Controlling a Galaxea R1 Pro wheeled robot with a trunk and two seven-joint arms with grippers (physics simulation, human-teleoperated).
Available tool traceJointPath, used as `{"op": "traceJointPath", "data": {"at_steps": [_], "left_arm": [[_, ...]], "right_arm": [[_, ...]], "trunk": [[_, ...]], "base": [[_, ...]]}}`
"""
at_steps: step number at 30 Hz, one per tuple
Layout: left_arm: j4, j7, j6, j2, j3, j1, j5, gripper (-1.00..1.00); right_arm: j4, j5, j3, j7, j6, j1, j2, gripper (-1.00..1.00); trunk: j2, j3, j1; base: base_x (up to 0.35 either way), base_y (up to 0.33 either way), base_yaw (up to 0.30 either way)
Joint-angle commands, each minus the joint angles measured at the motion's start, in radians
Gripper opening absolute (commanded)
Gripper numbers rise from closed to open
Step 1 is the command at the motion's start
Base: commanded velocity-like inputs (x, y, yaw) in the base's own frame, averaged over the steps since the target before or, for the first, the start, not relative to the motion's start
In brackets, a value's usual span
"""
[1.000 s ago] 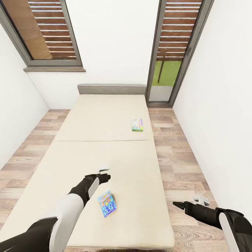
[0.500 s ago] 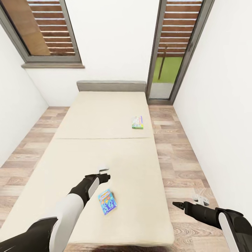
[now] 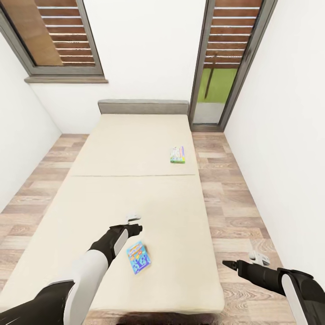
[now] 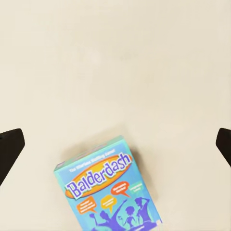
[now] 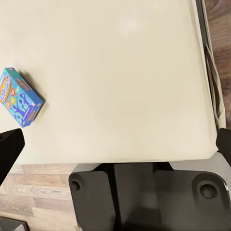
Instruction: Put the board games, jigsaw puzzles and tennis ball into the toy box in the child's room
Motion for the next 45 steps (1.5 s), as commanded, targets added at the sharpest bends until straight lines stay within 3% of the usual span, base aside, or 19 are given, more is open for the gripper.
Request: {"op": "traceJointPath", "data": {"at_steps": [1,16,29,45], "left_arm": [[-0.002,0.002,0.006,-0.001,0.004,0.000,0.000,1.00],[-0.003,0.002,0.006,-0.001,0.005,0.000,0.000,1.00],[-0.009,0.004,0.049,0.000,0.012,-0.019,0.005,1.00],[-0.015,0.005,0.076,-0.002,0.014,-0.044,0.006,1.00]], "right_arm": [[0.000,0.002,-0.001,0.004,0.005,-0.001,0.000,1.00],[-0.001,-0.002,-0.005,0.009,0.005,-0.001,-0.004,1.00],[-0.003,-0.003,-0.008,0.136,0.005,-0.001,-0.005,1.00],[-0.002,0.001,-0.009,0.148,0.005,-0.001,-0.006,1.00]], "trunk": [[-0.002,-0.003,0.000],[-0.002,-0.028,0.000],[-0.002,-0.049,0.000],[-0.002,-0.075,0.000]], "base": [[0.000,0.000,0.000],[0.000,0.000,0.000],[0.000,0.000,0.000],[0.000,0.000,0.000]]}}
